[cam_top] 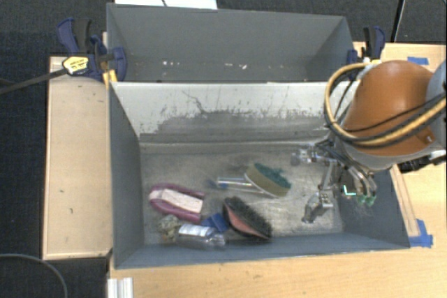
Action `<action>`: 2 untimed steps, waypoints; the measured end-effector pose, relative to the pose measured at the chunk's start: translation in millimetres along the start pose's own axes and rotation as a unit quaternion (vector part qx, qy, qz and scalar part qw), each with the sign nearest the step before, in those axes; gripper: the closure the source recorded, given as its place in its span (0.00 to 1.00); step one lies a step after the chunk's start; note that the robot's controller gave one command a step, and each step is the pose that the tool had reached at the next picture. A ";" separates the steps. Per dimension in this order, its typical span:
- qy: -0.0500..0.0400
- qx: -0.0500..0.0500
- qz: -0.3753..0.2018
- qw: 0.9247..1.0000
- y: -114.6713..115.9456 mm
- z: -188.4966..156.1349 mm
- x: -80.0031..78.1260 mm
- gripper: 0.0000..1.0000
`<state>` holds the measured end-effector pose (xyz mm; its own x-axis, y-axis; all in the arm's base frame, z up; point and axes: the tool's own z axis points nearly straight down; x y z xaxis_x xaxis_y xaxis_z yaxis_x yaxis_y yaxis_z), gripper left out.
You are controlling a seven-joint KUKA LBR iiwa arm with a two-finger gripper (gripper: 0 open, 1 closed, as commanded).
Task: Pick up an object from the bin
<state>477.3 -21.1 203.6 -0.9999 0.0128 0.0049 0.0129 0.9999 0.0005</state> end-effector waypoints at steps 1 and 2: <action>-0.001 0.000 -0.048 0.999 33.6 131.6 -51.6 0.00; -0.003 0.000 -0.047 0.999 32.5 127.3 -52.0 1.00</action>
Offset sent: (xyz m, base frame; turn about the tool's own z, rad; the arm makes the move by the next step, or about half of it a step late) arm 0.0515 0.0318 -0.1281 -0.1007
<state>529.1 10.7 76.0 -0.9966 -0.0820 -0.0010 -0.0820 0.9966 0.0003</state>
